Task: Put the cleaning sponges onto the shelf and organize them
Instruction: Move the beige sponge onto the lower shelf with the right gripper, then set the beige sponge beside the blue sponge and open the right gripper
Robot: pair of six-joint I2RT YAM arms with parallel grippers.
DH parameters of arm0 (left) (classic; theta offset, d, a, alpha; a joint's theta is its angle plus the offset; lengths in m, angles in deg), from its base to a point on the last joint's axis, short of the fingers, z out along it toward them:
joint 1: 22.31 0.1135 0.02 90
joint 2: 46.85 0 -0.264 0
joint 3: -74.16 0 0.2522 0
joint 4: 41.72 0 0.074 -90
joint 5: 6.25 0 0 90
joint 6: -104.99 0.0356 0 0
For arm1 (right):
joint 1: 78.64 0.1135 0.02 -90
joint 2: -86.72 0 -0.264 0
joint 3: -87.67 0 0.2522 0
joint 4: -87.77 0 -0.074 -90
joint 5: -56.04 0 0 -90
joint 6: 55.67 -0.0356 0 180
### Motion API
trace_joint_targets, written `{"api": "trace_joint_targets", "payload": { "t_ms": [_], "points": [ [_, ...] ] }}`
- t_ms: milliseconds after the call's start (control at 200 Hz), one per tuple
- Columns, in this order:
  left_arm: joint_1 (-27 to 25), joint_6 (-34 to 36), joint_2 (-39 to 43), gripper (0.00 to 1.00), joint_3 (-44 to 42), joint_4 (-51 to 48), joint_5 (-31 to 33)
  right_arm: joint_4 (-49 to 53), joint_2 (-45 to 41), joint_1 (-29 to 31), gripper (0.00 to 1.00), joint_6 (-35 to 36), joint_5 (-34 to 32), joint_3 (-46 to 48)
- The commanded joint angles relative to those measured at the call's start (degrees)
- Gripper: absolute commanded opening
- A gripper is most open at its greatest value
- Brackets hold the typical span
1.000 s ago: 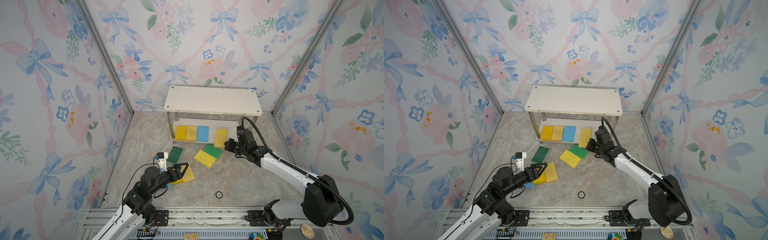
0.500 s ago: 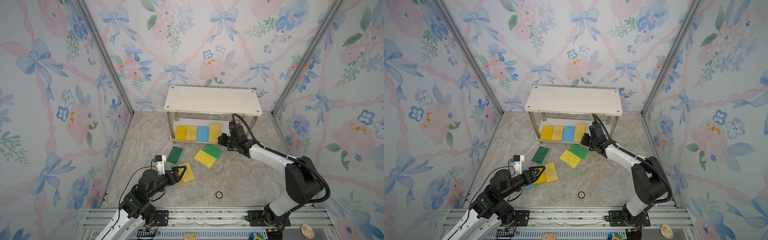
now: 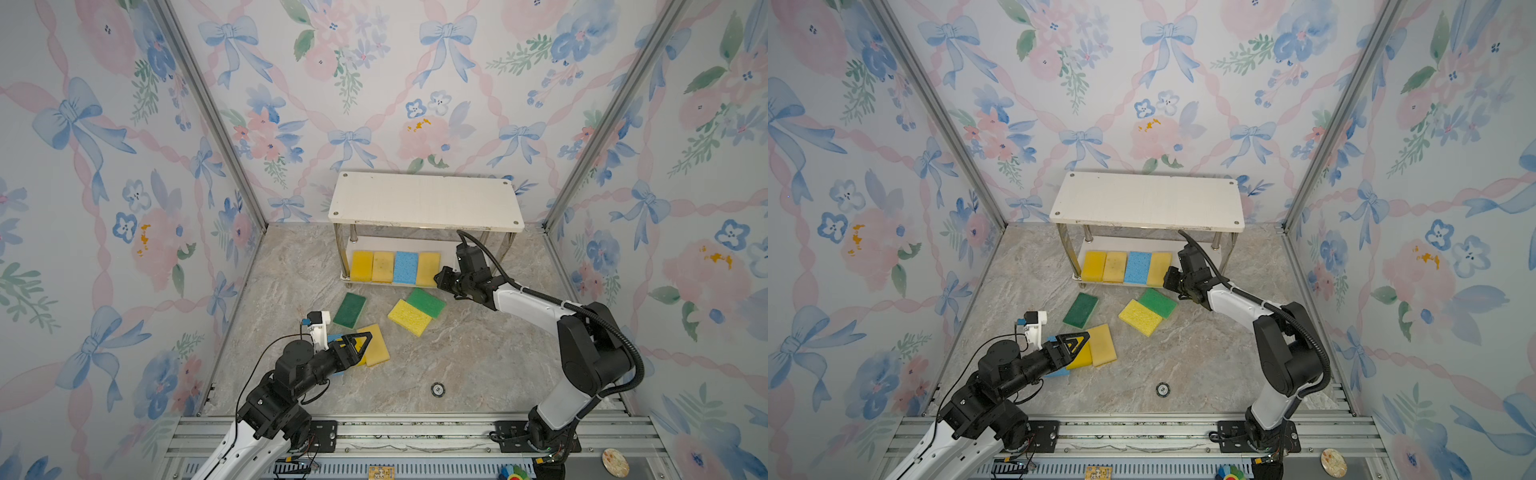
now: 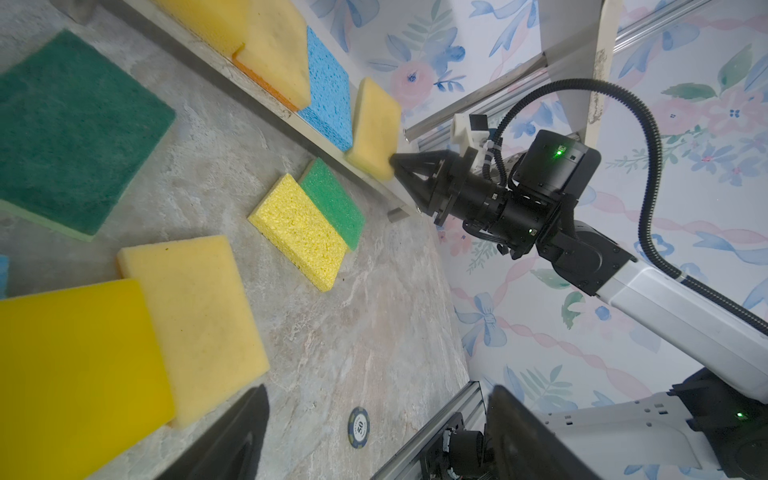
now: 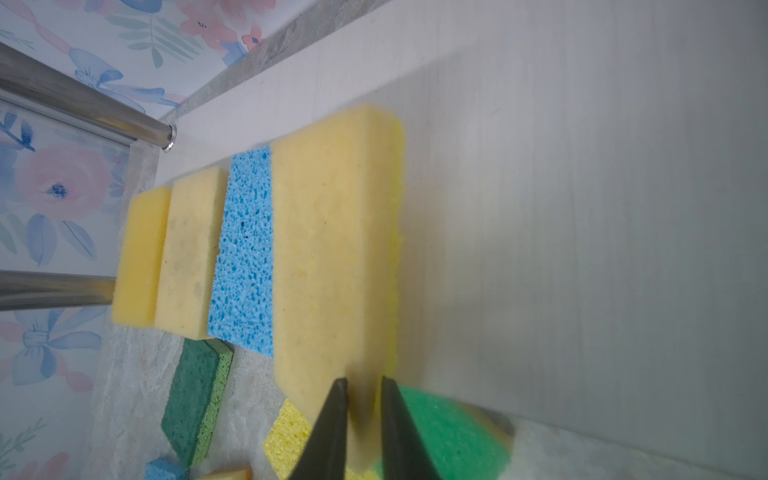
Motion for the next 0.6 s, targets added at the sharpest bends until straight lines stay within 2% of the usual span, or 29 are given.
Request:
{"api": "trace_joint_targets", "payload": {
  "t_ms": [0, 85, 345, 590],
  "points": [
    [0.54, 0.59, -0.56, 0.85, 0.38, -0.71, 0.58, 0.22, 1.21, -0.94, 0.4, 0.39, 0.51, -2.03],
    [0.65, 0.64, -0.59, 0.85, 0.36, -0.71, 0.57, 1.18, 1.04, -1.04, 0.49, 0.4, 0.44, -2.24],
    [0.77, 0.46, -0.58, 0.85, 0.01, -0.56, 0.94, 0.98, -4.44, 0.31, 0.55, -0.88, -0.1, 1.55],
    [0.78, 0.91, -1.04, 0.86, 0.85, -0.66, 0.17, 0.24, -0.44, -1.09, 0.69, -1.01, 1.79, -0.82]
  ]
}}
